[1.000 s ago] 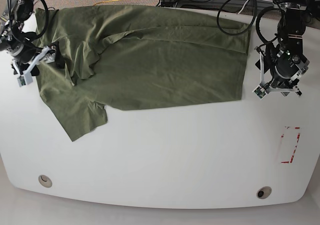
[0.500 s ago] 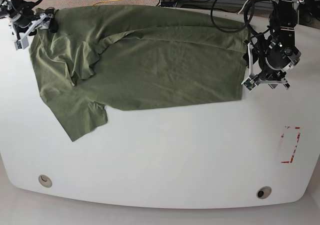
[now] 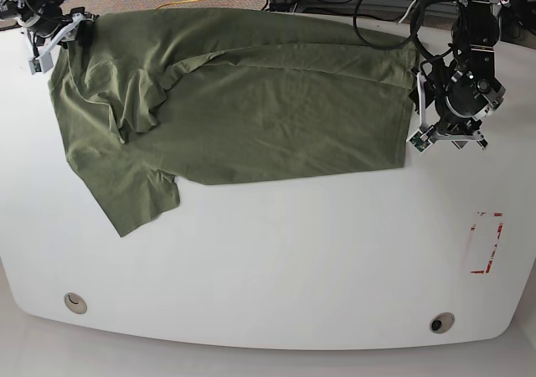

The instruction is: Layout the t-shirt on the table in an organized manner, then fold the t-shirt properly

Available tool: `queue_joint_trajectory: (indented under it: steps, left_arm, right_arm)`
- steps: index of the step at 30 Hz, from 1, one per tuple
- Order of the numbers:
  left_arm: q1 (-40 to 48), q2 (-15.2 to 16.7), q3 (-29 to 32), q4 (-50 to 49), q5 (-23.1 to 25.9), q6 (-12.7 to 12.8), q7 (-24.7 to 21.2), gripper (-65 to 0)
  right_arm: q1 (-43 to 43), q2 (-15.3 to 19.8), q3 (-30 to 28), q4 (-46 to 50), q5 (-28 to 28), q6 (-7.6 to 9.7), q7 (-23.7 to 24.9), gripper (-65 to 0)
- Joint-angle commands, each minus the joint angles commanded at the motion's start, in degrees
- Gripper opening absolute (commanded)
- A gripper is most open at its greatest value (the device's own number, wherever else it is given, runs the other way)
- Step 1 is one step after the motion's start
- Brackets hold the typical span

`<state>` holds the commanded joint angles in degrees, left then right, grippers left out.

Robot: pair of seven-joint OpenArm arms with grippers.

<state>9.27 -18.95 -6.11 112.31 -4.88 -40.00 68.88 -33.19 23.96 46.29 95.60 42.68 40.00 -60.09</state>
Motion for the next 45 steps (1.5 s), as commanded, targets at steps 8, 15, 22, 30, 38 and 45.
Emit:
queue_joint_trajectory:
  steps: [8,15,22,30,38,45]
  left_arm:
    - [0.0,-0.1,0.0,0.0,0.0,0.0,0.0,-33.8]
    - [0.0,-0.1,0.0,0.0,0.0,0.0,0.0,-33.8]
    - [-0.1,-0.1,0.0,0.0,0.0,0.0,0.0,-33.8]
    - [-0.4,-0.1,0.0,0.0,-0.3,0.0,0.0,-33.8]
    - [-0.4,5.4,0.0,0.5,-0.5,0.0,-0.2,-33.8]
    - [0.3,10.8,2.6,0.6,-0.1,0.0,-2.8,-45.8]
  right_arm:
    - [-4.7,-0.2,2.8,4.8,0.0,0.0,0.0,-60.6]
    - [-6.3,-1.2,3.9,5.5,0.0,0.0,0.0,-60.1]
    - [-6.5,-1.3,4.0,5.6,0.0,0.0,0.0,-37.1]
    - [-6.3,-3.1,10.5,7.5,0.2,0.0,0.0,-7.1]
    - [0.9,-3.6,8.4,11.1,0.1,0.0,-0.4,-3.8]
    - [5.3,-3.7,-0.6,11.3,0.1,0.0,-0.4,-27.7]
